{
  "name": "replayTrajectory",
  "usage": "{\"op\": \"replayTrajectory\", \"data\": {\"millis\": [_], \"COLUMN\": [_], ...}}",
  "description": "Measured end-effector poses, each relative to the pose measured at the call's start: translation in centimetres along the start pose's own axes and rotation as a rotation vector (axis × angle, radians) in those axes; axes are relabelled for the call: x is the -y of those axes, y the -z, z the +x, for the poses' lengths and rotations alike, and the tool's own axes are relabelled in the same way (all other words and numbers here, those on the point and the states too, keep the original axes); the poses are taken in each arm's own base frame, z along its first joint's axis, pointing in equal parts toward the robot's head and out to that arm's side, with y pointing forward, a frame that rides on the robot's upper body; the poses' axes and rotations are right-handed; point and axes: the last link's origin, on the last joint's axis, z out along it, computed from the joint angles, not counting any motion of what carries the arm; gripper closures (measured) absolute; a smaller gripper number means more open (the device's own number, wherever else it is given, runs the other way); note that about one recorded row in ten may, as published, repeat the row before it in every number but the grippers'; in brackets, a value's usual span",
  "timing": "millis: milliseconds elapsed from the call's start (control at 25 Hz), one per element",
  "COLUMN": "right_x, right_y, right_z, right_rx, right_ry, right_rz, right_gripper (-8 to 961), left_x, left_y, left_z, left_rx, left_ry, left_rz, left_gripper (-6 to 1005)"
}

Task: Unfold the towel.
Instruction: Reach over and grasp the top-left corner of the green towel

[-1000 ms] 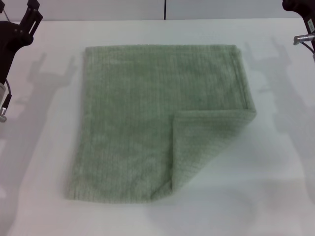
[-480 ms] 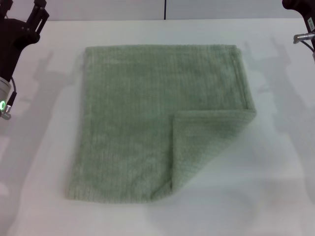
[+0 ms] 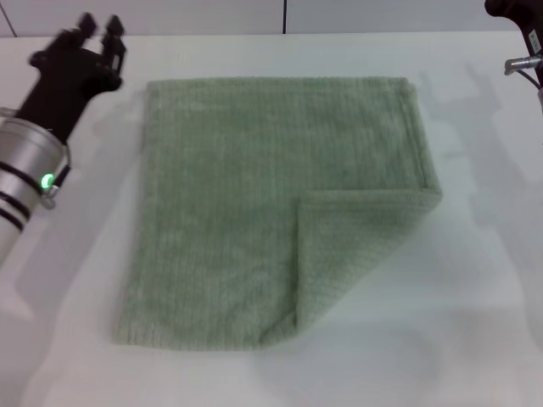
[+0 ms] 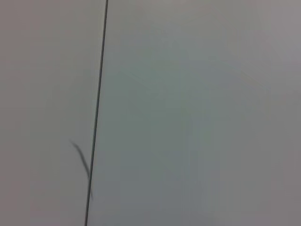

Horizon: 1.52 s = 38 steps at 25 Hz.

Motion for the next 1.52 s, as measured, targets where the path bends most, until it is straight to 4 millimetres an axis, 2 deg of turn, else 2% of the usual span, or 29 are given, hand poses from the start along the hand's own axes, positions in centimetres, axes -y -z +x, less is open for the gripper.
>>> {"op": "replayTrajectory", "data": {"millis": [160, 240, 480, 520, 680, 800, 1520], "right_x": [0.0, 0.0, -0.2, -0.2, -0.4, -0.5, -1.2], "right_y": [0.0, 0.0, -0.3, -0.4, -0.5, -0.7, -1.8], "right_z": [0.1, 0.3, 0.5, 0.6, 0.8, 0.9, 1.2], "right_rx": [-0.009, -0.019, -0.043, -0.050, -0.065, -0.079, -0.117], "right_ry": [-0.006, -0.016, -0.031, -0.031, -0.034, -0.035, -0.036], "right_rz": [-0.001, -0.002, -0.007, -0.008, -0.014, -0.021, -0.048], "right_gripper": [197, 198, 197, 197, 196, 197, 195], "left_x": [-0.3, -1.8, -2.2, -2.7, -2.8, -2.8, -2.5], "left_y": [-0.3, -2.2, -3.0, -4.3, -4.6, -5.6, -6.4], "left_z": [-0.2, -1.3, -1.7, -2.6, -2.8, -3.4, -4.3], "left_rx": [0.021, 0.138, 0.186, 0.298, 0.328, 0.419, 0.565], "left_ry": [-0.003, -0.015, -0.018, -0.041, -0.048, -0.070, -0.127], "left_rz": [-0.009, -0.055, -0.066, -0.061, -0.052, -0.026, 0.014], "left_gripper": [516, 584, 938, 1001, 1000, 998, 992]}}
